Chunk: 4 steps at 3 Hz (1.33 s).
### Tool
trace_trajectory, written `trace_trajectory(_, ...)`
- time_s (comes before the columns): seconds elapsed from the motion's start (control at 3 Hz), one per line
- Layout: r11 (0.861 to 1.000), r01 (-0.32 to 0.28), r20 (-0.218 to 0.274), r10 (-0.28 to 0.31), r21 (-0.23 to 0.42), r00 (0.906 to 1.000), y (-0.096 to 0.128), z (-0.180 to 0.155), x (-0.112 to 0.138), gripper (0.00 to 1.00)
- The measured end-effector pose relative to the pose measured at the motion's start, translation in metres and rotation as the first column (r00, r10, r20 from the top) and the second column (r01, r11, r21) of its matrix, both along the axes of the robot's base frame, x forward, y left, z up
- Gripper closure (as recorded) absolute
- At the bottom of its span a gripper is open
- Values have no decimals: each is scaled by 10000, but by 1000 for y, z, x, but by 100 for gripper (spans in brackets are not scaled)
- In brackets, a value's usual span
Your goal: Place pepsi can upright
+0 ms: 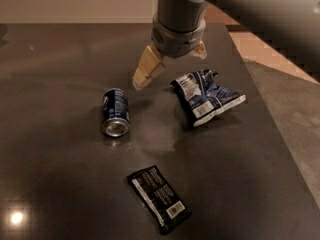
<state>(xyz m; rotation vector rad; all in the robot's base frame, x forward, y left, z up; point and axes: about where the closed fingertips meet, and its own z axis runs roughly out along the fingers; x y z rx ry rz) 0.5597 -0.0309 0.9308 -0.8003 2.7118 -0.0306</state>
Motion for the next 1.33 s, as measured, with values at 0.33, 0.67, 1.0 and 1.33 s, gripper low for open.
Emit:
trace_trajectory(0.33, 9992, 308, -140, -305, 266, 9994, 6, -2, 6, 0)
trace_trajectory(0.67, 9957, 698, -473, -670, 611, 9966, 27, -7, 16, 0)
trace_trajectory(1.0, 9915, 992, -754, -929, 837, 9928, 44, -10, 23, 0)
trace_trajectory(1.33, 9871, 1246, -1086, -1136, 1003, 9876, 63, -15, 29, 0)
